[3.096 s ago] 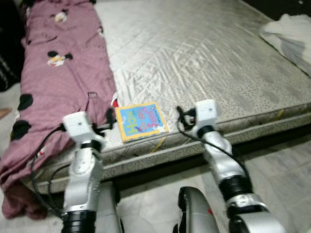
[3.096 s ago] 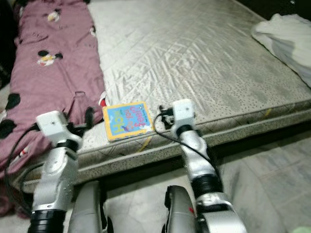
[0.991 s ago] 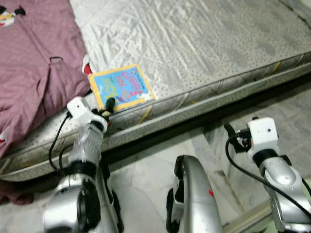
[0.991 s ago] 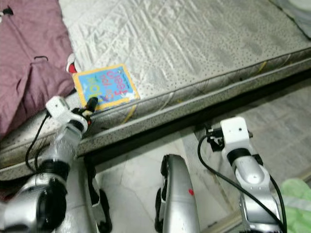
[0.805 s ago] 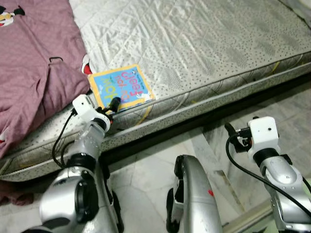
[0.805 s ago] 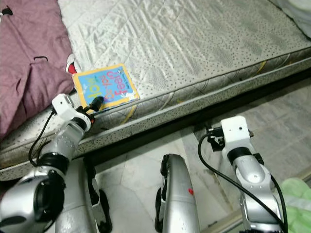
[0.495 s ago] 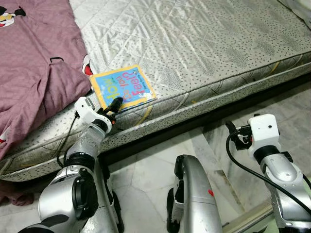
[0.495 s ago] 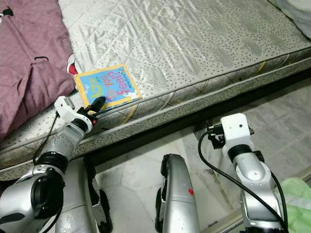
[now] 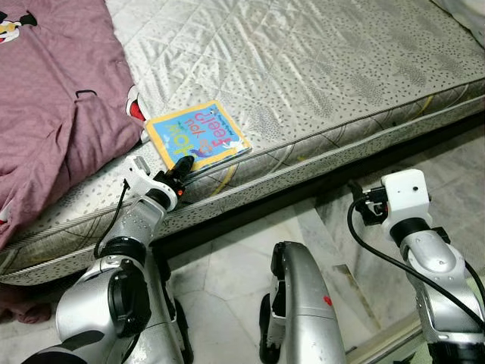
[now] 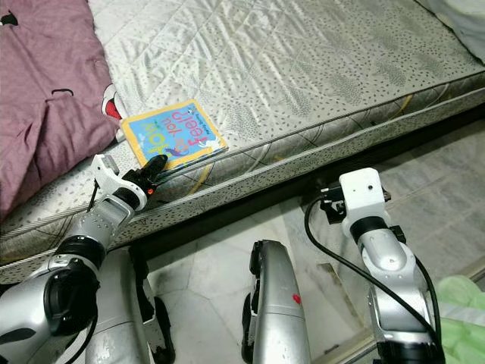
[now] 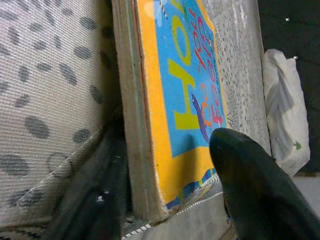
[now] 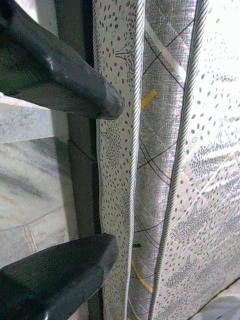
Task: Clean up the room
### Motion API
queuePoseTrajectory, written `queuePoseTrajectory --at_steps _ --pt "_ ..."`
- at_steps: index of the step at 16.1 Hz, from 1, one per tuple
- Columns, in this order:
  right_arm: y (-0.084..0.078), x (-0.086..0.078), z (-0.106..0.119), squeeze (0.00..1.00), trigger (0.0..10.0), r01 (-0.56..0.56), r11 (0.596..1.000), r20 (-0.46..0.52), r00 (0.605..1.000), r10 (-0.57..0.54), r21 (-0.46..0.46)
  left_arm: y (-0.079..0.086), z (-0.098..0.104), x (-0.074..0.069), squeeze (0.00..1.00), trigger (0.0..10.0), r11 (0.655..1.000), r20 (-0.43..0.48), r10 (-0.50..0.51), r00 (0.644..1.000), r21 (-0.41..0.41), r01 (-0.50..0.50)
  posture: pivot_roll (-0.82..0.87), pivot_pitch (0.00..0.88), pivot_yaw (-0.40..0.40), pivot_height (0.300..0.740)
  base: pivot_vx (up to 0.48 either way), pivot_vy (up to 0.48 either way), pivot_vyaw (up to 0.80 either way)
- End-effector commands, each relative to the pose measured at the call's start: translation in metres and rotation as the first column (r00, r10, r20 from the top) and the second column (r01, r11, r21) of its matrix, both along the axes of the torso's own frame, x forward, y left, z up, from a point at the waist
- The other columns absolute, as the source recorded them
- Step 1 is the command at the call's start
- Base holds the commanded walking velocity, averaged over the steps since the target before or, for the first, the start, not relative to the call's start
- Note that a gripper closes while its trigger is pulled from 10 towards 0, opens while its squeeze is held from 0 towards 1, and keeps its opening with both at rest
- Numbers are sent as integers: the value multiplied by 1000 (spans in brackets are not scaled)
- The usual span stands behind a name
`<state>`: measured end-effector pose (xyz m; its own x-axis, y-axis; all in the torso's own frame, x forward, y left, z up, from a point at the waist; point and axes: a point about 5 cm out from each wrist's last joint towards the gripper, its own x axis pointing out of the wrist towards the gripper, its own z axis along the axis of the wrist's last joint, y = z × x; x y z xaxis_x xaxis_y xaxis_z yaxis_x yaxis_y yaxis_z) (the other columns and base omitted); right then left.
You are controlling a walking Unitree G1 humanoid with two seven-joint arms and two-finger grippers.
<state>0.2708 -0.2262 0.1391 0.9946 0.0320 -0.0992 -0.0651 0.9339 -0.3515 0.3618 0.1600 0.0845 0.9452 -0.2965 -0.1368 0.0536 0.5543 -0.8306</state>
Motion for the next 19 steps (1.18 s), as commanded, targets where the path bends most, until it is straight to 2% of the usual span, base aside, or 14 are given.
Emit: queuePoseTrajectory --at_steps 1,7,14,17,19 --pt "-2 0 -3 0 10000 1 1000 -8 1000 -1 -8 -8 -11 -6 0 0 999 -51 -32 998 -45 29 -229 209 -96 529 0 0 0" --pt "1 5 -2 0 10000 -13 1000 4 1000 13 -10 -1 -12 -7 0 0 995 -47 -6 999 -95 2 -224 201 -99 529 0 0 0" --pt "9 19 -2 0 10000 -33 999 28 999 33 -1 11 -12 -6 0 0 995 -72 71 995 -69 -76 -196 155 -89 529 0 0 0" --pt "21 32 -1 0 10000 -52 998 56 997 50 27 20 -10 -5 0 0 993 -63 115 991 -21 -116 -164 117 -75 529 0 0 0" --pt "37 46 2 0 10000 -80 994 84 994 74 71 21 2 1 0 0 994 11 108 994 -1 -108 -131 80 -56 529 0 0 0"
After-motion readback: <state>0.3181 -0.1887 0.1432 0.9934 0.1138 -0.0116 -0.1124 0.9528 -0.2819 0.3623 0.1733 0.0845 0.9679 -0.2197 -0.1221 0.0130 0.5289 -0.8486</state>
